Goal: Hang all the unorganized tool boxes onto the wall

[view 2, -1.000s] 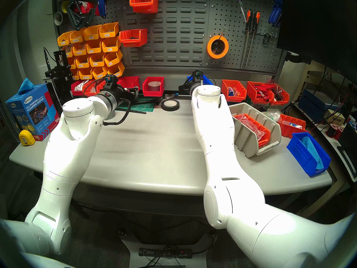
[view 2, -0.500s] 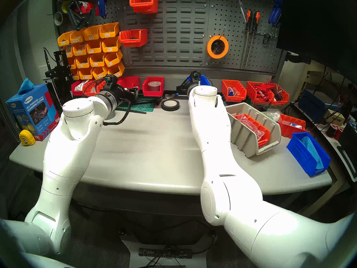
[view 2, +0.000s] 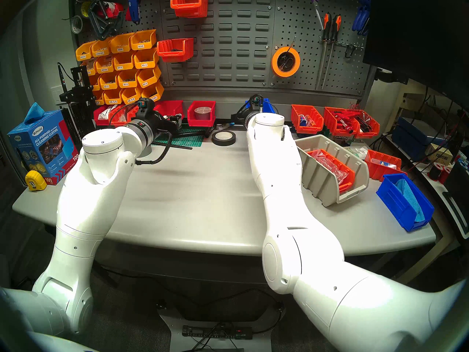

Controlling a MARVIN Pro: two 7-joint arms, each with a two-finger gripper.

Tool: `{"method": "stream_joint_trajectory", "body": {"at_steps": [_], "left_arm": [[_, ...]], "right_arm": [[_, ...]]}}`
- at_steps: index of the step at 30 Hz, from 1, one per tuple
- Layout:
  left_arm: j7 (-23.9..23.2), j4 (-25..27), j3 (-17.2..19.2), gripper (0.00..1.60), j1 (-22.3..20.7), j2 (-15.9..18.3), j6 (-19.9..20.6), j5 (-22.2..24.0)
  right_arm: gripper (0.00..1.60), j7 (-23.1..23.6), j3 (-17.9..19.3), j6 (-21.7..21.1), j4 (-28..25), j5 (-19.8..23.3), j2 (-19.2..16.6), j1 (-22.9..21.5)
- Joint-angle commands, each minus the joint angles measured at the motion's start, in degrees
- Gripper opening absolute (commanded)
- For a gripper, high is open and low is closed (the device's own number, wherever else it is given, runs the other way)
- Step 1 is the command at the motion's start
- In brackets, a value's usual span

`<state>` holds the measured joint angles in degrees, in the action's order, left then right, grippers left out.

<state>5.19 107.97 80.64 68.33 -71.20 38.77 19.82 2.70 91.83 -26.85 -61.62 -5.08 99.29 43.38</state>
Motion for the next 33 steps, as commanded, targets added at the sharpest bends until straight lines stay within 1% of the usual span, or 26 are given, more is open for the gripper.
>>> {"method": "stream_joint_trajectory", "body": {"at_steps": [1, 2, 3, 5, 11, 12, 16, 18, 21, 22, 27, 29, 31, 32, 33], "left_arm": [[0.0, 0.7, 0.1, 1.6, -1.0, -0.1, -0.4, -0.1], [0.0, 0.7, 0.1, 1.6, -1.0, -0.1, -0.4, 0.0], [0.0, 0.7, 0.1, 1.6, -1.0, 0.0, -0.4, 0.0], [0.0, 0.7, 0.1, 1.6, -1.0, 0.0, -0.4, 0.0], [0.1, 0.7, 0.1, 1.6, -1.0, 0.0, -0.3, 0.2], [0.2, 0.7, 0.1, 1.6, -1.0, 0.0, -0.4, 0.2], [0.2, 0.7, 0.0, 1.6, -1.0, 0.1, -0.4, 0.3], [0.2, 0.7, 0.0, 1.6, -1.0, 0.1, -0.4, 0.3], [0.3, 0.7, 0.0, 1.6, -1.0, 0.2, -0.4, 0.4], [0.3, 0.7, 0.0, 1.6, -1.0, 0.2, -0.4, 0.4], [0.4, 0.7, -0.1, 1.6, -1.0, 0.2, -0.4, 0.5], [0.4, 0.7, -0.1, 1.6, -1.0, 0.2, -0.4, 0.5], [0.4, 0.7, -0.1, 1.6, -1.0, 0.3, -0.4, 0.5], [0.4, 0.7, -0.1, 1.6, -1.0, 0.3, -0.4, 0.5], [0.4, 0.7, -0.1, 1.6, -1.1, 0.3, -0.4, 0.6]], "right_arm": [[0.0, -0.6, 2.4, 2.0, -1.5, 0.8, -2.1, -6.1], [0.0, -0.7, 3.4, 1.3, 0.0, 1.5, -2.2, -8.3], [0.0, -0.5, 3.4, 1.4, -2.4, 1.9, -2.2, -6.2], [0.0, -0.5, 3.7, 1.3, -2.9, 2.2, -2.3, -5.9], [0.0, -0.3, 4.8, 0.1, -3.4, 4.0, -2.6, -6.6], [0.0, -0.2, 4.7, 0.1, -4.2, 4.1, -2.8, -5.9], [0.0, 0.0, 5.1, -0.4, -3.7, 4.9, -3.3, -6.5], [0.0, 0.1, 5.3, -0.9, -2.7, 5.2, -3.6, -7.5], [0.0, 0.4, 5.1, -1.1, -3.6, 5.6, -4.0, -6.5], [0.0, 0.5, 5.2, -1.4, -2.5, 5.7, -4.1, -7.4], [0.0, 0.8, 5.6, -1.9, -2.1, 6.5, -4.3, -7.1], [0.0, 0.8, 6.0, -2.2, -1.0, 6.5, -4.4, -7.9], [0.0, 0.9, 6.1, -2.1, -1.5, 6.7, -4.4, -7.3], [0.0, 0.8, 6.5, -2.5, 0.4, 6.7, -4.5, -8.9], [0.0, 0.9, 6.9, -2.6, 1.5, 6.8, -4.6, -9.2]]}}
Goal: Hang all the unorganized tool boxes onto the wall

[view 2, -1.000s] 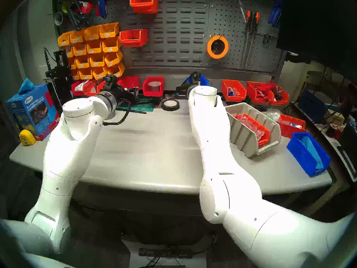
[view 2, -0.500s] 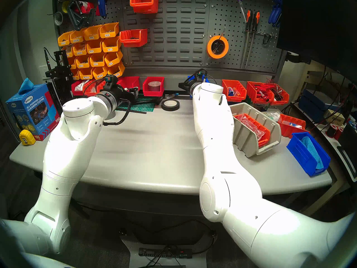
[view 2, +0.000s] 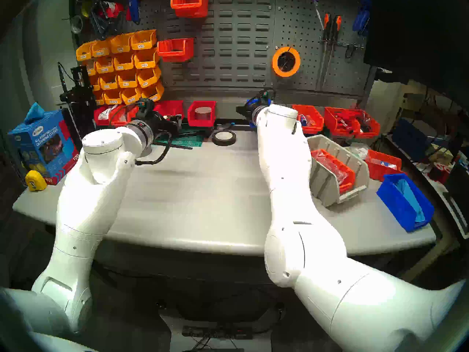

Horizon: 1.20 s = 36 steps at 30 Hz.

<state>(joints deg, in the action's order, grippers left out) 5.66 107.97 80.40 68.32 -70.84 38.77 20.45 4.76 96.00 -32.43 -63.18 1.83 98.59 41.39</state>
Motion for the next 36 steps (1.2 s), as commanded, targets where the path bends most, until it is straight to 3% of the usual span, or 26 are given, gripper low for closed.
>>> {"method": "stream_joint_trajectory", "body": {"at_steps": [1, 10, 27, 28, 29, 30, 32, 36], "left_arm": [[0.0, 0.7, 0.1, 1.6, -1.1, -0.1, -0.4, -0.1], [0.1, 0.8, 0.0, 1.6, -1.1, 0.0, -0.5, 0.1], [0.3, 0.8, -0.1, 1.6, -1.1, 0.2, -0.5, 0.3], [0.3, 0.8, -0.1, 1.6, -1.1, 0.2, -0.5, 0.3], [0.3, 0.8, -0.1, 1.6, -1.1, 0.2, -0.5, 0.3], [0.3, 0.8, -0.1, 1.6, -1.1, 0.2, -0.5, 0.3], [0.3, 0.8, -0.1, 1.6, -1.2, 0.3, -0.5, 0.4], [0.4, 0.8, -0.2, 1.6, -1.2, 0.3, -0.5, 0.5]], "right_arm": [[0.0, -0.9, 2.3, 3.6, 1.3, -0.1, -4.0, -5.2], [0.0, -0.7, 3.4, 4.1, 4.5, 0.0, -4.1, -6.1], [0.0, 0.3, 3.9, 4.6, 4.6, 0.4, -3.8, -5.8], [0.1, 0.6, 3.8, 4.6, 4.6, 0.4, -3.9, -5.9], [0.61, 0.7, 3.8, 4.5, 4.6, 0.4, -3.9, -6.0], [0.69, 0.8, 3.6, 4.5, 4.6, 0.2, -4.0, -6.0], [1.39, 1.1, 3.6, 4.4, 4.5, 0.2, -4.0, -6.1], [1.39, 1.5, 3.6, 4.1, 4.4, 0.3, -4.0, -6.0]]}}
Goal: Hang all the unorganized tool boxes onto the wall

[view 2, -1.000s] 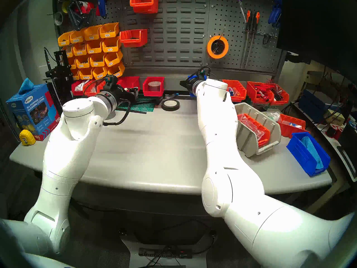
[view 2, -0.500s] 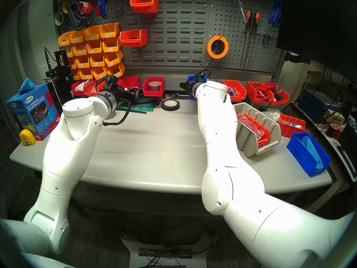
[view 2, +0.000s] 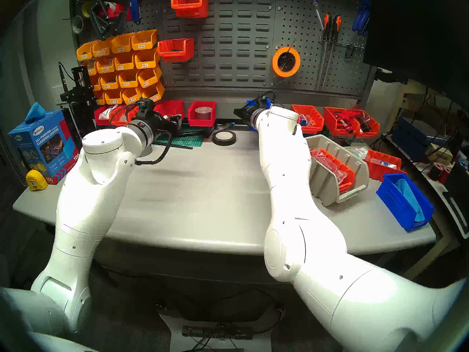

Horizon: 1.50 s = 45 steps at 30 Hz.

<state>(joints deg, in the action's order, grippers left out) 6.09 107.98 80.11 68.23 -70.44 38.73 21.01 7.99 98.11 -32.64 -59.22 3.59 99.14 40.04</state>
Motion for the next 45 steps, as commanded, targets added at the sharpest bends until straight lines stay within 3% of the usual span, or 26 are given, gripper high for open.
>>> {"method": "stream_joint_trajectory", "body": {"at_steps": [1, 15, 16, 32, 33, 34, 35, 36, 45], "left_arm": [[0.0, 0.7, 0.1, 1.6, -1.1, -0.1, -0.5, -0.1], [0.1, 0.7, 0.0, 1.6, -1.1, 0.1, -0.5, 0.2], [0.2, 0.7, 0.0, 1.6, -1.1, 0.1, -0.5, 0.2], [0.4, 0.7, -0.1, 1.6, -1.1, 0.3, -0.5, 0.5], [0.4, 0.7, -0.1, 1.6, -1.1, 0.3, -0.5, 0.5], [0.4, 0.7, -0.1, 1.6, -1.1, 0.3, -0.5, 0.5], [0.4, 0.8, -0.1, 1.6, -1.1, 0.3, -0.5, 0.5], [0.4, 0.8, -0.2, 1.6, -1.1, 0.3, -0.6, 0.5], [0.6, 0.8, -0.2, 1.6, -1.2, 0.4, -0.6, 0.6]], "right_arm": [[1.39, -1.7, 1.5, 4.3, 0.4, -1.5, -4.6, -4.7], [1.39, -1.5, 1.6, 4.3, 0.5, -1.5, -4.6, -4.8], [1.6, -1.4, 1.7, 4.2, 0.6, -1.4, -4.6, -4.8], [1.6, -1.4, 1.1, 4.0, -0.8, -2.4, -5.1, -3.5], [1.23, -1.4, 1.1, 4.1, -1.0, -2.4, -5.1, -3.3], [0.68, -1.6, 0.9, 4.1, -1.1, -2.6, -5.1, -3.1], [0.4, -1.7, 0.9, 4.2, -1.2, -2.7, -5.1, -3.0], [0.0, -1.9, 0.9, 4.4, -1.2, -2.9, -5.1, -2.9], [0.0, -2.3, 0.5, 5.2, -1.9, -3.8, -5.1, -1.9]]}}
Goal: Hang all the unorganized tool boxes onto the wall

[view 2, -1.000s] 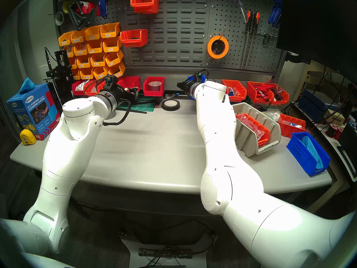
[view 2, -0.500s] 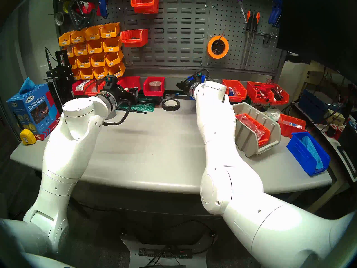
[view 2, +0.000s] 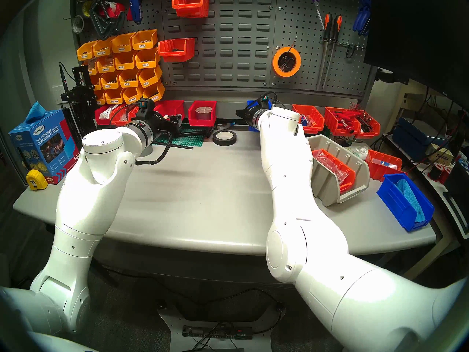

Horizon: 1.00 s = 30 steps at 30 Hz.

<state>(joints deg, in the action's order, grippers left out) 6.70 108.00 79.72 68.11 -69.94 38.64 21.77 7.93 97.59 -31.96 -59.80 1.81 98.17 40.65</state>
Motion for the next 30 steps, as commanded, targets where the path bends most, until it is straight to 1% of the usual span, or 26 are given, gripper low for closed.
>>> {"method": "stream_joint_trajectory", "body": {"at_steps": [1, 16, 17, 18, 19, 20, 21, 22, 23, 30], "left_arm": [[-0.1, 0.7, 0.1, 1.6, -1.1, -0.1, -0.5, -0.1], [0.1, 0.7, 0.0, 1.6, -1.1, 0.1, -0.6, 0.1], [0.1, 0.7, 0.0, 1.6, -1.1, 0.1, -0.6, 0.1], [0.1, 0.7, 0.0, 1.6, -1.1, 0.1, -0.6, 0.1], [0.1, 0.7, 0.0, 1.6, -1.1, 0.1, -0.6, 0.2], [0.1, 0.7, 0.0, 1.6, -1.1, 0.1, -0.6, 0.2], [0.1, 0.7, 0.0, 1.6, -1.1, 0.2, -0.7, 0.2], [0.2, 0.7, 0.0, 1.6, -1.1, 0.2, -0.7, 0.2], [0.2, 0.7, 0.0, 1.6, -1.1, 0.2, -0.7, 0.2], [0.2, 0.7, -0.1, 1.6, -1.1, 0.2, -0.7, 0.3]], "right_arm": [[0.0, -2.2, 1.0, 4.6, -1.4, -2.1, -4.1, -2.3], [0.0, -2.5, 0.6, 5.2, -2.6, -2.9, -4.0, -1.3], [0.06, -2.5, 0.6, 5.2, -2.6, -3.0, -4.0, -1.2], [0.16, -2.6, 0.6, 5.2, -2.6, -3.0, -4.0, -1.2], [0.48, -2.6, 0.6, 5.2, -2.6, -3.1, -4.0, -1.2], [0.72, -2.6, 0.6, 5.2, -2.6, -3.1, -4.0, -1.2], [1.18, -2.6, 0.5, 5.2, -2.7, -3.2, -4.0, -1.2], [1.43, -2.6, 0.5, 5.1, -2.7, -3.2, -4.0, -1.2], [1.6, -2.6, 0.5, 5.1, -2.7, -3.2, -4.0, -1.1], [1.6, -2.3, 0.3, 4.6, -3.5, -3.1, -3.9, -0.6]]}}
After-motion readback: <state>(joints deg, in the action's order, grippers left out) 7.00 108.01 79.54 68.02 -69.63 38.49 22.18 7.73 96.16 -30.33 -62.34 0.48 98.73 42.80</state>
